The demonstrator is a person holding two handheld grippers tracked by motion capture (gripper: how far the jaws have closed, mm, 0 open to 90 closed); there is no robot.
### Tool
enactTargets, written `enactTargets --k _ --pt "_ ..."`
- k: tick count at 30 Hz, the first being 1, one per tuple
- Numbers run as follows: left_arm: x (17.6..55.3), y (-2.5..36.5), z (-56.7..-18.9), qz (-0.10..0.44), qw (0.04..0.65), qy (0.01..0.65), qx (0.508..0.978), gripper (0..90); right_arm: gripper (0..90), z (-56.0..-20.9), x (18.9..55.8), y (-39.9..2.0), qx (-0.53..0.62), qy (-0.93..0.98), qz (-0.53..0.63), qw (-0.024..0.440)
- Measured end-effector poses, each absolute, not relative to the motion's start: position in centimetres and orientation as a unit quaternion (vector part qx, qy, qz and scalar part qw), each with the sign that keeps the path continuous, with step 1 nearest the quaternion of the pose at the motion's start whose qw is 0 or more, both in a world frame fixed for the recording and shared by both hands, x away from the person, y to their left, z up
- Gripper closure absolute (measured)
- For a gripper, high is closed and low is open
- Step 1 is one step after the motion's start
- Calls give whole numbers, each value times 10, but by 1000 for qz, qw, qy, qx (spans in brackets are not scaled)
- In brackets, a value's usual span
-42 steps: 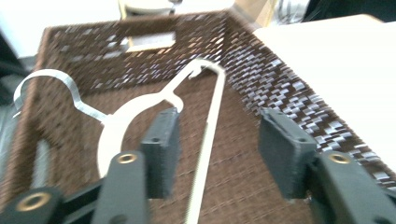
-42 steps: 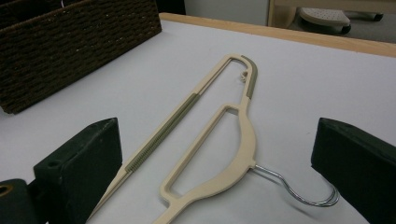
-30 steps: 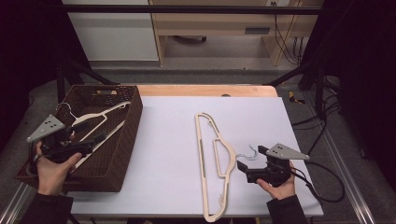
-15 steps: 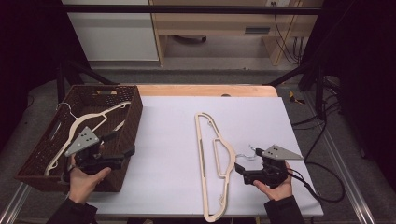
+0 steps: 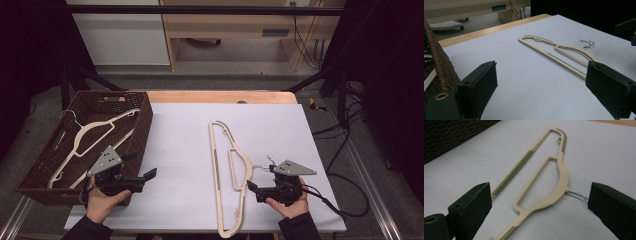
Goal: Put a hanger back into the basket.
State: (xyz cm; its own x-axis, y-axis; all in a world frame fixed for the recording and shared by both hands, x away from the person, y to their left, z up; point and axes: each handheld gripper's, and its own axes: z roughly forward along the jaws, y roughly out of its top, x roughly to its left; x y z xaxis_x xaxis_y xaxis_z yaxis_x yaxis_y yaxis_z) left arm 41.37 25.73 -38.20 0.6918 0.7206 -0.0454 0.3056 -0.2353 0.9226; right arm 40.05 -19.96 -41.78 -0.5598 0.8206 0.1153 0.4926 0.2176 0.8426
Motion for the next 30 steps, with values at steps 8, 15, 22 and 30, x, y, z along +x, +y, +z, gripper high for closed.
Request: enactTargets --k 8,15,22,30 --pt "411 254 -384 200 513 338 763 101 87 -435 397 -185 434 780 424 152" --pt "409 256 -382 202 518 337 760 99 143 -453 395 -172 441 796 395 130" --pt "409 259 -380 203 521 339 756 99 303 -470 398 -161 457 808 357 103" --pt "409 258 -381 202 519 339 758 101 433 -473 402 -162 461 811 349 93"
